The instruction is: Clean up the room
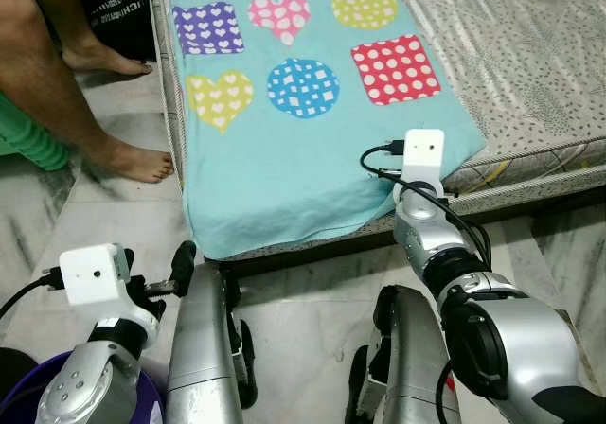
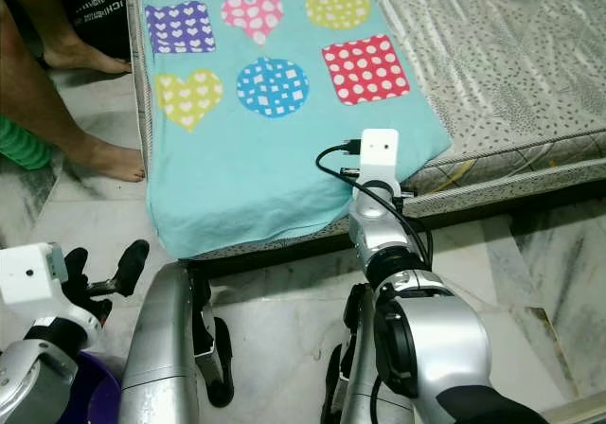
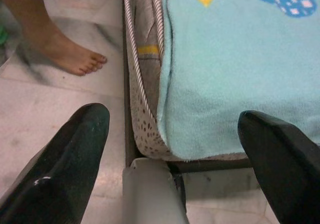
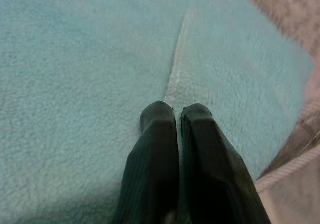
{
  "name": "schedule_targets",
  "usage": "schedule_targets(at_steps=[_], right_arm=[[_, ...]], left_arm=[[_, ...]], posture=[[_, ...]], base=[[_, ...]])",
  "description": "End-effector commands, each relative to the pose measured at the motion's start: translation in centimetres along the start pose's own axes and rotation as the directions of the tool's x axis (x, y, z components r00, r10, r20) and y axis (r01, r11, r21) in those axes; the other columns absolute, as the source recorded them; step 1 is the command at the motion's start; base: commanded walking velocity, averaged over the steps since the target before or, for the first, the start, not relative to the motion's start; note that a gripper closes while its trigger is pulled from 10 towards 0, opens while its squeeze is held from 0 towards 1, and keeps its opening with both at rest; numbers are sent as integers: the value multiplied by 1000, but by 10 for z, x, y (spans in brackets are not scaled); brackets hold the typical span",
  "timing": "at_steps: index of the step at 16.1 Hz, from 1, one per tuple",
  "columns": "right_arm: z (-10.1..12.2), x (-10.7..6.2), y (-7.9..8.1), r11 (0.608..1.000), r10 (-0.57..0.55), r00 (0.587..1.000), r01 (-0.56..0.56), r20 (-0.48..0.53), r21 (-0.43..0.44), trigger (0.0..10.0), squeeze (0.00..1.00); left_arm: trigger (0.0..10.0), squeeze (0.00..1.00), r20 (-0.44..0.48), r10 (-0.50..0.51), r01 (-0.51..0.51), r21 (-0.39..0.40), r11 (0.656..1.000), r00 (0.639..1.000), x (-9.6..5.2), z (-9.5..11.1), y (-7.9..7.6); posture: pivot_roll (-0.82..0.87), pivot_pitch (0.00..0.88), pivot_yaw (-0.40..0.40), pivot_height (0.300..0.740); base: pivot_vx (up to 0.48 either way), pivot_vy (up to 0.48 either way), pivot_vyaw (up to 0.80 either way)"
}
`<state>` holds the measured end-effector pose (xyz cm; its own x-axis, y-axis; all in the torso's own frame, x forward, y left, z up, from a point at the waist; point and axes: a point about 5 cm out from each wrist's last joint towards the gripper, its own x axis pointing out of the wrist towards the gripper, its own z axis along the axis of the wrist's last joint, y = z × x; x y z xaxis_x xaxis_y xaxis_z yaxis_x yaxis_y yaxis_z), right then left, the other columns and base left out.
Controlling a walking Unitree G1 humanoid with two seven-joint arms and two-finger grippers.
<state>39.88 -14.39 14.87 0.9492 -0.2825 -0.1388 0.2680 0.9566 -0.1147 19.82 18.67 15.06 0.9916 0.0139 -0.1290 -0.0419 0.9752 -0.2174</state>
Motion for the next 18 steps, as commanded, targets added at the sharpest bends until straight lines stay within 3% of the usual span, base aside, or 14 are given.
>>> schedule_targets(at_steps=[1, 5, 7, 13, 15, 16, 17, 18], right_arm=[[-17, -2, -1, 999, -1, 996, 4, -90, 34, 0, 0], [-16, 0, -10, 991, -29, 993, 44, -115, 129, 0, 0], [-12, 3, -17, 986, -51, 994, 66, -99, 152, 0, 0], [-5, 9, -45, 980, -104, 994, 106, -16, 166, 0, 0], [-1, 10, -62, 984, -126, 991, 119, 47, 134, 0, 0], [1, 10, -64, 986, -116, 991, 107, 69, 132, 0, 0], [5, 9, -61, 991, -74, 990, 59, 123, 121, 941, 0], [7, 7, -59, 993, -48, 987, 30, 153, 118, 5882, 314]], left_arm=[[10000, 0, -20, 22, -21, 13, 1000, 1000, -2, -5, 6], [10000, 0, 6, -82, 81, 99, 992, 997, 1, 0, -6], [10000, 0, 3, -96, 95, 104, 990, 995, 2, -2, -9], [10000, 0, 13, -149, 146, 125, 981, 989, 7, -6, -18], [10000, 0, 20, -159, 156, 125, 980, 987, 11, -7, -19], [10000, 0, 22, -161, 157, 125, 980, 987, 12, -7, -20], [10000, 0, 32, -168, 163, 128, 978, 985, 14, -6, -21], [10000, 0, 43, -170, 163, 129, 978, 985, 16, -5, -21]], posture=[[227, 289, -39, 523], [221, 264, -38, 523], [209, 253, -36, 523], [170, 230, -27, 523], [150, 219, -19, 523], [145, 216, -17, 523], [136, 209, -17, 523], [128, 205, -16, 523]], base=[[0, 0, 0], [0, 0, 0], [0, 0, 0], [0, 0, 0], [0, 0, 0], [0, 0, 0], [0, 0, 0], [0, 0, 0]])
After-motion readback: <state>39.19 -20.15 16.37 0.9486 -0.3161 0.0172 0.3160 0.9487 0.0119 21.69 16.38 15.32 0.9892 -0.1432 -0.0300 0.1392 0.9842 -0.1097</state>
